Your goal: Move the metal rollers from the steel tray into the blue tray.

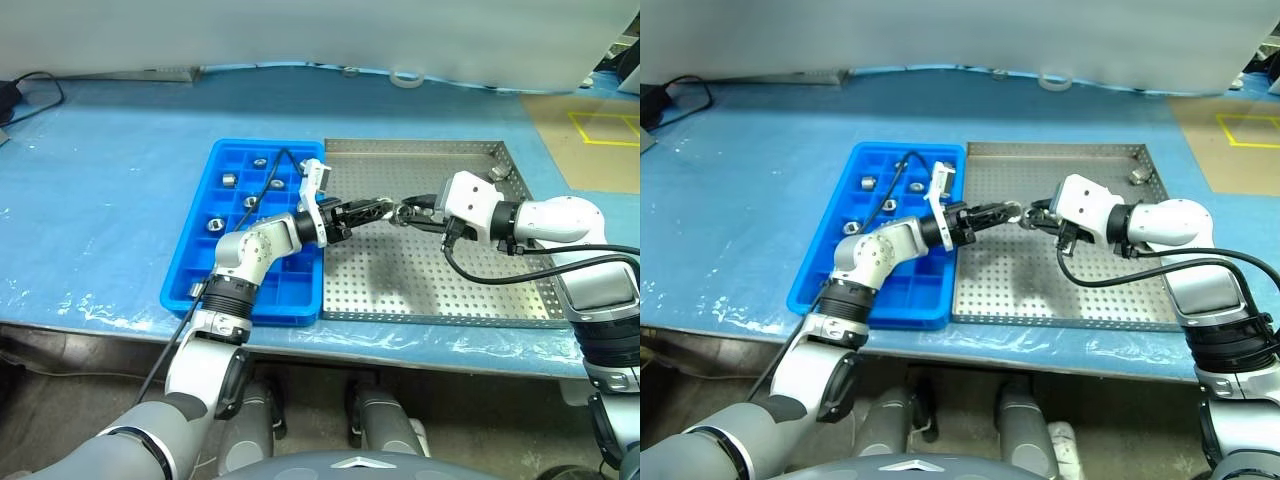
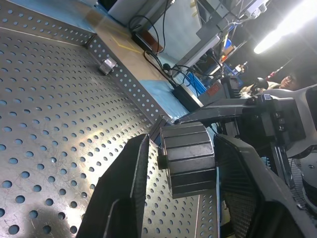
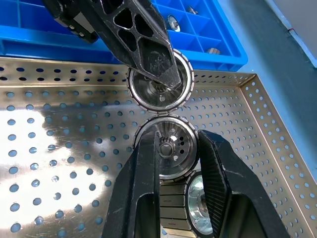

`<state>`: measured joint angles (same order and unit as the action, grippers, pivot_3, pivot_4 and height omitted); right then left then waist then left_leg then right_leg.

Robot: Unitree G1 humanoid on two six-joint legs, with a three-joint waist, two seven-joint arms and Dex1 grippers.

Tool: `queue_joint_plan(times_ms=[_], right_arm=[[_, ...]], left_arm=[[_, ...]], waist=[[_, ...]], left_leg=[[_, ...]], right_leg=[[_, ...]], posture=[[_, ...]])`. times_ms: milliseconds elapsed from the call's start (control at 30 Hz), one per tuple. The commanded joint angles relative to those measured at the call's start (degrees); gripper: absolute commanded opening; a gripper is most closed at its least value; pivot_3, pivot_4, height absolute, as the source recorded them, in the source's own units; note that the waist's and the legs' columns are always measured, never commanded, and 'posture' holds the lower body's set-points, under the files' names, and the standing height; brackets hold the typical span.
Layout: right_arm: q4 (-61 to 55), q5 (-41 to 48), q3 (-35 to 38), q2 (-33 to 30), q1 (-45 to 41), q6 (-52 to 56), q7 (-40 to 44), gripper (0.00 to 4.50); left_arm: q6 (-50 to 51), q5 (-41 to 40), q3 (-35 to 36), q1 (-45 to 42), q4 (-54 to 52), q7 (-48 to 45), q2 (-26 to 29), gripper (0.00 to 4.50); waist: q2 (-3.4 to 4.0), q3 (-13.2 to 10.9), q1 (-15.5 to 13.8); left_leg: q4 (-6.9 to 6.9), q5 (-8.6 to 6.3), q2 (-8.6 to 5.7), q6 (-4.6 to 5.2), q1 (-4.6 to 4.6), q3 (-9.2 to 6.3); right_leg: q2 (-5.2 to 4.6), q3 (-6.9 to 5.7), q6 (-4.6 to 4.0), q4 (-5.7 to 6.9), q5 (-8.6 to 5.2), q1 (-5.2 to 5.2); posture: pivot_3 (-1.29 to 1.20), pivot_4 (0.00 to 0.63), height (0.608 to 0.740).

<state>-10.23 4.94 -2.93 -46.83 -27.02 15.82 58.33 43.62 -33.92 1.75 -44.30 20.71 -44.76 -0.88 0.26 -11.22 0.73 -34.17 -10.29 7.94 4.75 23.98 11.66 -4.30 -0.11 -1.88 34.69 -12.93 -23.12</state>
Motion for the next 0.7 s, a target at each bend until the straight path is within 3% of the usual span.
queue_joint_plan(times_ms=[33, 333, 533, 700], right_arm=[[-3.11, 1.92, 0.99, 0.21, -1.46, -0.78, 0.08, 0.75], [0.6, 2.26, 1.59, 1.15, -1.35, -0.42, -1.13, 0.75], [2.32, -0.04, 0.0, 0.52, -0.26, -3.56, -1.95, 0.75], [3.68, -0.66, -0.65, 0.63, 0.16, -5.08, -2.28, 0.75]], left_arm=[[-1.95, 0.64, 0.55, -0.84, -0.64, 1.48, 0.06, 1.29], [-5.93, 1.69, 1.75, -2.89, -1.15, 1.43, 1.8, 1.29], [-11.96, 6.5, 1.04, -4.05, 1.98, 4.38, 3.89, 1.29], [-25.28, 14.43, -1.86, -4.05, 3.01, 9.34, 4.34, 1.29]], waist=[[0.0, 0.0, 0.02], [0.0, 0.0, 0.01], [0.0, 0.0, -0.08], [0.0, 0.0, 0.0]], left_leg=[[0.0, 0.0, 0.0, 0.0, 0.0, 0.0], [0.0, 0.0, 0.0, 0.0, 0.0, 0.0], [-0.01, 0.0, 0.0, 0.01, 0.01, 0.0], [-0.02, 0.0, 0.0, 0.0, 0.01, 0.0]], right_leg=[[0.0, 0.0, 0.0, 0.0, 0.0, 0.0], [0.0, 0.0, 0.0, 0.01, 0.0, 0.0], [-0.01, 0.0, 0.0, 0.0, 0.0, 0.0], [-0.01, -0.01, 0.0, 0.01, 0.0, 0.0]], posture=[[-0.27, 0.15, 0.74], [-0.26, 0.15, 0.74], [-0.25, 0.15, 0.74], [-0.25, 0.15, 0.74]])
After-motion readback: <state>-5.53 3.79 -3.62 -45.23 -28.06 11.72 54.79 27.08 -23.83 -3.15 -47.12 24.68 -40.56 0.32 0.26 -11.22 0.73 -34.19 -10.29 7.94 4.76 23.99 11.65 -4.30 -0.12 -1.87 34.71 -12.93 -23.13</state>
